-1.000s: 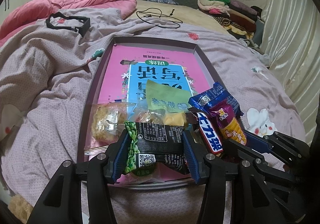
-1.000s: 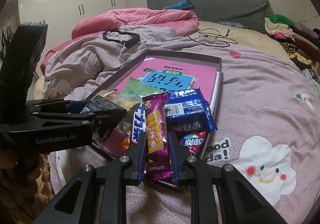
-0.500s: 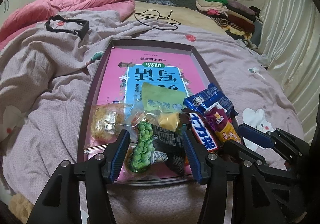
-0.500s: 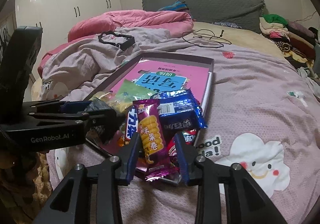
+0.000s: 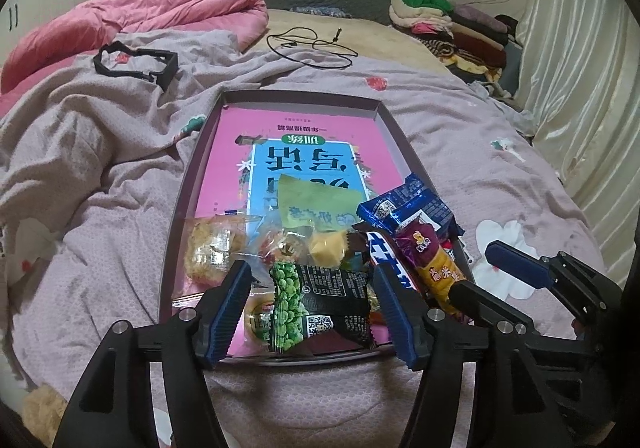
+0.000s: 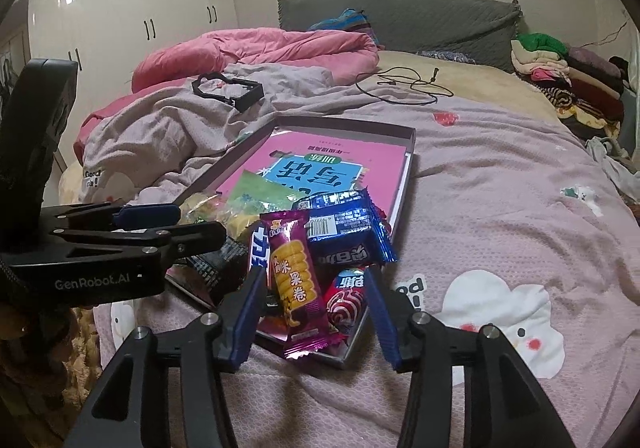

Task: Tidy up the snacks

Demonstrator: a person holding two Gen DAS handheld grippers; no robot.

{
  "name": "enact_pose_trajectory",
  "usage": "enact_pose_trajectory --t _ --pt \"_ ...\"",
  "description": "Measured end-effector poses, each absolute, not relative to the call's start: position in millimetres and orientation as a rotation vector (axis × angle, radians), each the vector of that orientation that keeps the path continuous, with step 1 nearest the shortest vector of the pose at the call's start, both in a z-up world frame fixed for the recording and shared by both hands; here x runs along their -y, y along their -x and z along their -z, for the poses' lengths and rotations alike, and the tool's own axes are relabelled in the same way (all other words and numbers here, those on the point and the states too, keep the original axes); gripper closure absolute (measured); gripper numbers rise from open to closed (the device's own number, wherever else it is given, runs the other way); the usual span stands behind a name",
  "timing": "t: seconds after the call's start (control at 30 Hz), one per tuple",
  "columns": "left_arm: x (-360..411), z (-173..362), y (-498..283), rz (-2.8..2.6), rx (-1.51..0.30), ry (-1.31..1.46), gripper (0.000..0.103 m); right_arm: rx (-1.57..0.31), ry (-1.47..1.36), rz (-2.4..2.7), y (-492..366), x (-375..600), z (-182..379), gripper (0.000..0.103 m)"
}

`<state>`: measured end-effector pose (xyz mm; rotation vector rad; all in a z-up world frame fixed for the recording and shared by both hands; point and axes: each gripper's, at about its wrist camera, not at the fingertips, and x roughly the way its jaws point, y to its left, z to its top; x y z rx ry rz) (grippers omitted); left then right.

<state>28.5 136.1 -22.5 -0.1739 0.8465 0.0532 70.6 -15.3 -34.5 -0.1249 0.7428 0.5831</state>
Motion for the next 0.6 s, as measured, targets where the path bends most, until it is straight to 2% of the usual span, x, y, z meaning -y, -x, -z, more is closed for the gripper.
enact_pose_trajectory --t 0.1,0.23,0.33,0.4,0.53,0.6 --pt "-134.5 18.5 -26.5 -0.053 -0.841 0.172 0.037 -0.734 0.125 -0.577 -69.7 16.3 31.5 0.051" --pt "-131.6 9.7 -21.6 -0.058 -0.824 0.160 0.029 -0.710 0.122 -0.567 -66.6 19.8 23.5 0.047" --pt "-129.4 0.9 -15.4 -0.061 -0.805 0.160 0.026 -0.679 0.120 -0.559 -61.6 24.4 15.0 0.043" --pt "-127.5 -4.7 -10.9 -0.071 -0.796 0.156 0.026 -0.659 0.119 -0.550 -57.0 27.8 7.6 0.036" --pt "-122.4 -15.8 0.9 -0.084 -0.784 0.158 0.024 -0.624 0.100 -0.543 -48.0 35.6 -7.2 0.030" --pt "-120.3 -18.3 5.5 -0.088 -0.791 0.157 0.024 -0.610 0.091 -0.529 -42.4 39.7 -13.9 0.022"
